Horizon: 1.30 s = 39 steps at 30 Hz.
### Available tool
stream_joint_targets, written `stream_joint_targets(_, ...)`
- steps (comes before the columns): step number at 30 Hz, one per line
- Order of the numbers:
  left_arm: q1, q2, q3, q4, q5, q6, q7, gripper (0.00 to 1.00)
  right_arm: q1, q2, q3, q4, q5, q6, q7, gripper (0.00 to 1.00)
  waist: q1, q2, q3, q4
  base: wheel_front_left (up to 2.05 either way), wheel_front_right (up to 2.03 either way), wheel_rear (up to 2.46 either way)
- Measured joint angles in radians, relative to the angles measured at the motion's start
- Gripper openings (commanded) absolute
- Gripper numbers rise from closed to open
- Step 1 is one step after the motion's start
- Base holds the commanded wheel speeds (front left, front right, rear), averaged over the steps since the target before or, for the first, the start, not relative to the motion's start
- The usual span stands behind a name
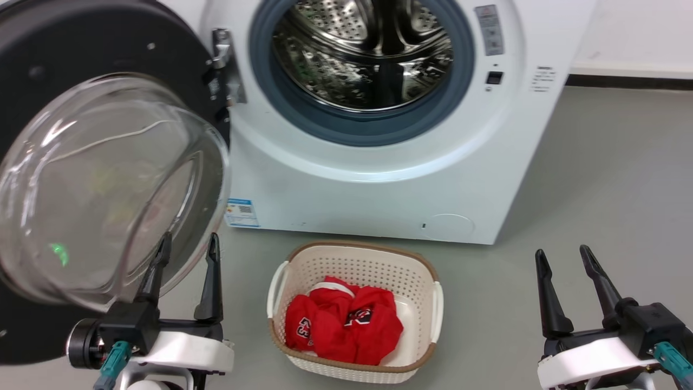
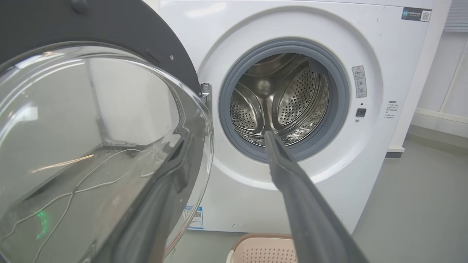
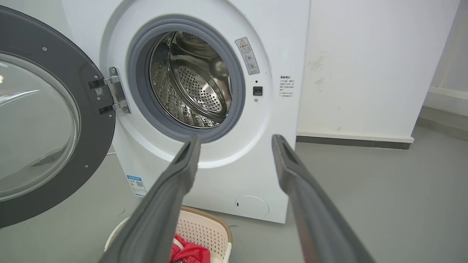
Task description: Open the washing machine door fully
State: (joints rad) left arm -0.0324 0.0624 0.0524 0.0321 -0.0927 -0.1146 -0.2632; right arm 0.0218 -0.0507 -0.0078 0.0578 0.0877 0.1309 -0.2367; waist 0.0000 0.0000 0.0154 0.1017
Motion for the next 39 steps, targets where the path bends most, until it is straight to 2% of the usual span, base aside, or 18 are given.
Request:
stream_joint_targets(10, -0.013, 0.004, -0.011, 0.059, -0.001, -0.006, 0.000, 1.00, 0.012, 0.000, -0.004, 0.002, 0.002, 0.000, 0.015, 1.00, 0.0000, 0.0000, 0.001, -0.080, 0.00, 0.00, 0.00)
stream_joint_targets(37, -0.013, 0.003, -0.012, 0.068, 0.002, -0.011, 0.000, 1.00, 0.002, 0.000, 0.002, 0.026, 0.027, 0.000, 0.007, 1.00, -0.0001, 0.0000, 0.017, -0.077, 0.00, 0.00, 0.00)
stream_joint_targets(38, -0.013, 0.004, -0.012, 0.068, 0.003, -0.011, 0.000, 0.00, 0.002, 0.000, 0.001, 0.026, 0.027, 0.000, 0.007, 0.00, 0.0000, 0.0000, 0.017, -0.077, 0.00, 0.00, 0.00)
stream_joint_targets(39, -0.012, 0.003, -0.012, 0.071, 0.002, -0.010, 0.000, 0.00, 0.003, 0.000, 0.002, 0.030, 0.027, 0.000, 0.008, 0.00, 0.0000, 0.0000, 0.018, -0.077, 0.00, 0.00, 0.00)
